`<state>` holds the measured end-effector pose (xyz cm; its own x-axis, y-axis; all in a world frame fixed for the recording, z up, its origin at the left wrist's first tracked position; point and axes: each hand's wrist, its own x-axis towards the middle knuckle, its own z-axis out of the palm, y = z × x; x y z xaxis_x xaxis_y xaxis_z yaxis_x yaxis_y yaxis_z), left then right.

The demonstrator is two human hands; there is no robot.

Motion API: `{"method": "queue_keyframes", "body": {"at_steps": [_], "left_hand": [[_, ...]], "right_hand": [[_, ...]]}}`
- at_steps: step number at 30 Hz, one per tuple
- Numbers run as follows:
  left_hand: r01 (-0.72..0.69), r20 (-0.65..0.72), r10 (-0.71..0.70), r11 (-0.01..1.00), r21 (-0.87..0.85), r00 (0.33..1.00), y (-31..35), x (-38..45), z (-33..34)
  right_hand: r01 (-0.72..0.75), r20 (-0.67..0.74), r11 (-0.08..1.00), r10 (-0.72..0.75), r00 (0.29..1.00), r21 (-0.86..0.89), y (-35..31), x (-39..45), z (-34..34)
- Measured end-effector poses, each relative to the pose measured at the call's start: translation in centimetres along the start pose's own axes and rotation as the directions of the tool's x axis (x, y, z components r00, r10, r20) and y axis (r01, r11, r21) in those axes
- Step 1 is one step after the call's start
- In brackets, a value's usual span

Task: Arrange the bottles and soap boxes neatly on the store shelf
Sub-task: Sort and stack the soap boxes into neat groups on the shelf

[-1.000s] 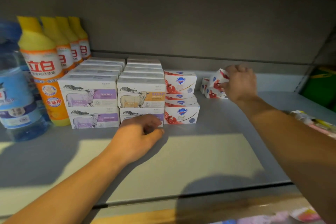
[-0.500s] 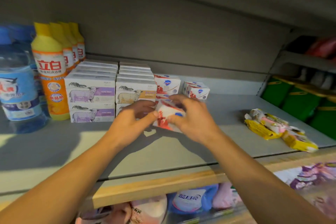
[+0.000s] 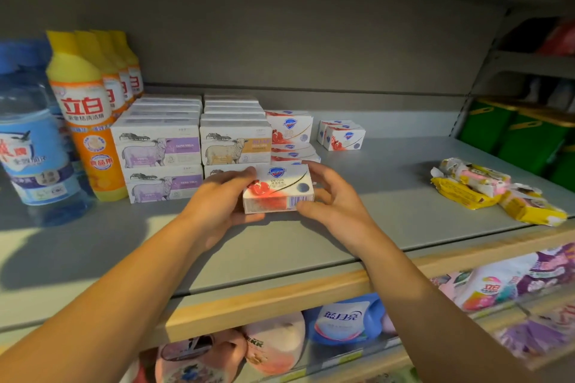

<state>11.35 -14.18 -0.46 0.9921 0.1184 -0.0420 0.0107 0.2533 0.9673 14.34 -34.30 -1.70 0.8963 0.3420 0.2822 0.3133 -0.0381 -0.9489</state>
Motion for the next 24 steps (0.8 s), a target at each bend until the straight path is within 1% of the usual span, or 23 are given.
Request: {"method": "queue_keyframes", "body": {"at_steps": [2,4,7,9,11,14,19,24], "left_hand": [[0.026,-0.008,-0.026,1.0,-0.003,1.0,-0.07,0.17,-0.12],[0.039,0.011,-0.039,0.999,0.005,0.999,-0.08,0.24,-0.15],[0.002,0.051,-0.004,1.0,0.023,0.999,-0.02,0.13,-0.08],[-0.044,0.075,0.039,0.997,0.061,0.996,-0.13,-0.05,0.04],[-0.073,0.071,0.067,0.993,0.09,0.995,-0.28,-0.19,0.11],[-0.074,0.056,0.066,0.987,0.142,0.996,-0.4,-0.05,0.0],[-0.057,0.064,0.047,0.986,0.16,0.997,-0.38,0.05,-0.01],[-0.069,0.118,0.058,0.993,0.096,0.991,-0.41,-0.12,-0.02]], "right_hand": [[-0.021,-0.032,1.0,0.021,0.999,0.008,0.54,0.24,-0.09],[-0.048,-0.09,0.999,0.049,0.995,0.007,0.96,0.41,0.01],[-0.11,-0.168,0.992,0.12,0.979,0.066,0.94,0.78,0.15],[-0.151,-0.191,0.986,0.161,0.968,0.065,0.72,0.94,0.04],[-0.191,-0.207,0.981,0.196,0.958,0.045,0.5,1.03,-0.03],[-0.223,-0.216,0.975,0.219,0.951,0.008,0.36,1.01,0.1],[-0.221,-0.207,0.975,0.216,0.954,0.0,0.14,0.87,0.07],[-0.108,-0.162,0.988,0.125,0.979,0.112,0.33,0.35,-0.03]]}}
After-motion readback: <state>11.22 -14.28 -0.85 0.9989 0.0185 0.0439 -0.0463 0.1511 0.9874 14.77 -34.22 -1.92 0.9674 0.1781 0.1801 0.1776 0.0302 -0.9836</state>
